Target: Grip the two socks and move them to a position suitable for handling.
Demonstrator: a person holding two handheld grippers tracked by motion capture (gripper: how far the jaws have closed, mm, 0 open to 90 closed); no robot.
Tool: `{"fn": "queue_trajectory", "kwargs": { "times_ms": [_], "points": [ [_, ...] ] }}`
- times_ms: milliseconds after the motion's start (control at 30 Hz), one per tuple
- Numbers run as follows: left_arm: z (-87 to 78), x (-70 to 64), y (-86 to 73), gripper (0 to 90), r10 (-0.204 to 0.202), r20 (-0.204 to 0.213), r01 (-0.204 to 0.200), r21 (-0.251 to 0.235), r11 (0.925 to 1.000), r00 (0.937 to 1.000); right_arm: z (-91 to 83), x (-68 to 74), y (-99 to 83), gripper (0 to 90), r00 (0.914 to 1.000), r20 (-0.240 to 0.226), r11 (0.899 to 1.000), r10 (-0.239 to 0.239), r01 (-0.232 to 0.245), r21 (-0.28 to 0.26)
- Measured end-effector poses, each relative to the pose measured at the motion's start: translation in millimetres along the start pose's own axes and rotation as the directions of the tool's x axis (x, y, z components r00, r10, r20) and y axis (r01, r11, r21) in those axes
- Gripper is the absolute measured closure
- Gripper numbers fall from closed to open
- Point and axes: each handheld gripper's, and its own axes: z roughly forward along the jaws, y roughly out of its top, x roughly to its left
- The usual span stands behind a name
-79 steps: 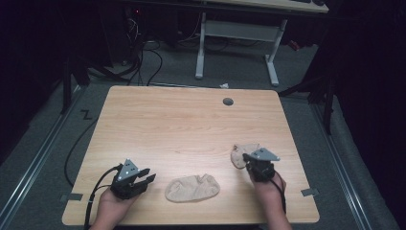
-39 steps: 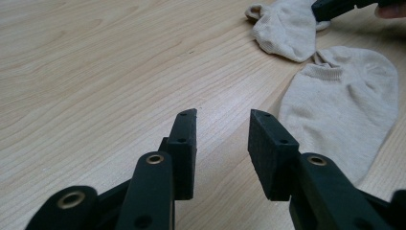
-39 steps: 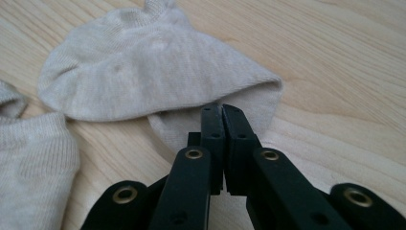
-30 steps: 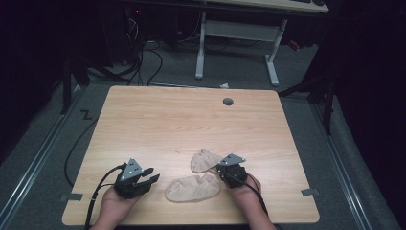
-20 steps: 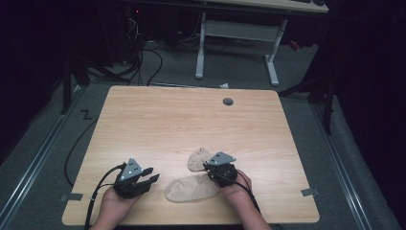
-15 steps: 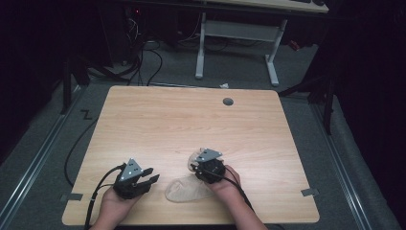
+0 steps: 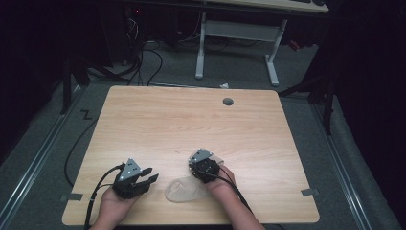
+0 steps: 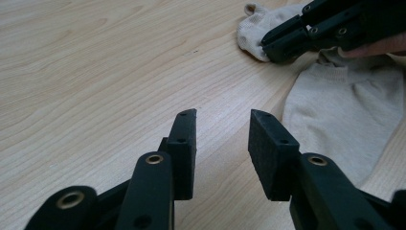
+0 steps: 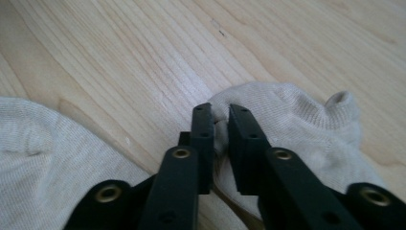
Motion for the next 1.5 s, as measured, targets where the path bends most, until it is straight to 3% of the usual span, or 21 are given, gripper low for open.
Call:
{"fn": "queue_trajectory", "kwargs": {
  "times_ms": [100,267,400,633,800,1000,1367,1433,1500],
  "points": [
    [1.6,-1.2,-0.4,63.1,-0.02,0.02,0.02,-0.005,0.9998,0.9996,-5.0,-0.8,0.8,83.6,1.0,0.001,1.0,0.004,-0.004,-0.026],
    [5.9,-3.4,-0.7,63.1,0.012,0.001,-0.012,0.016,0.9998,0.9999,-23.5,-6.7,0.7,83.8,0.9987,0.013,0.993,0.049,-0.047,-0.11],
    [4.4,-4.0,0.0,63.1,0.011,0.001,-0.011,0.007,0.9999,0.9999,-36.9,-14.5,-0.9,83.8,0.9968,0.037,0.985,0.071,-0.064,-0.161],
    [3.8,-3.6,-0.1,63.1,0.016,0.002,-0.016,0.008,0.9998,0.9999,-56.3,-40.2,-8.7,83.7,0.9837,0.06,0.96,0.169,-0.151,-0.234],
    [6.0,-4.1,0.1,63.1,0.017,0.007,-0.018,0.01,0.9998,0.9998,-62.0,-58.2,-17.4,83.7,0.9703,0.072,0.947,0.231,-0.207,-0.248],
    [5.4,-6.9,1.1,63.1,0.028,0.006,-0.028,0.01,0.9995,0.9996,-67.2,-80.0,-34.4,83.6,0.9457,0.108,0.929,0.307,-0.273,-0.25],
    [4.0,-2.8,1.0,63.1,0.013,0.003,-0.013,0.003,0.9999,0.9999,-72.2,-118.6,-86.6,79.2,0.8796,0.184,0.894,0.439,-0.407,-0.188],
    [4.7,-1.8,1.0,63.1,0.011,0.004,-0.011,0.003,0.9999,0.9999,-72.5,-122.2,-95.2,76.3,0.8715,0.189,0.889,0.453,-0.426,-0.166],
    [5.1,-0.9,0.8,63.1,0.008,0.004,-0.008,0.006,0.9999,1.0,-72.3,-123.6,-102.4,72.2,0.8698,0.206,0.893,0.448,-0.429,-0.134]
  ]
}}
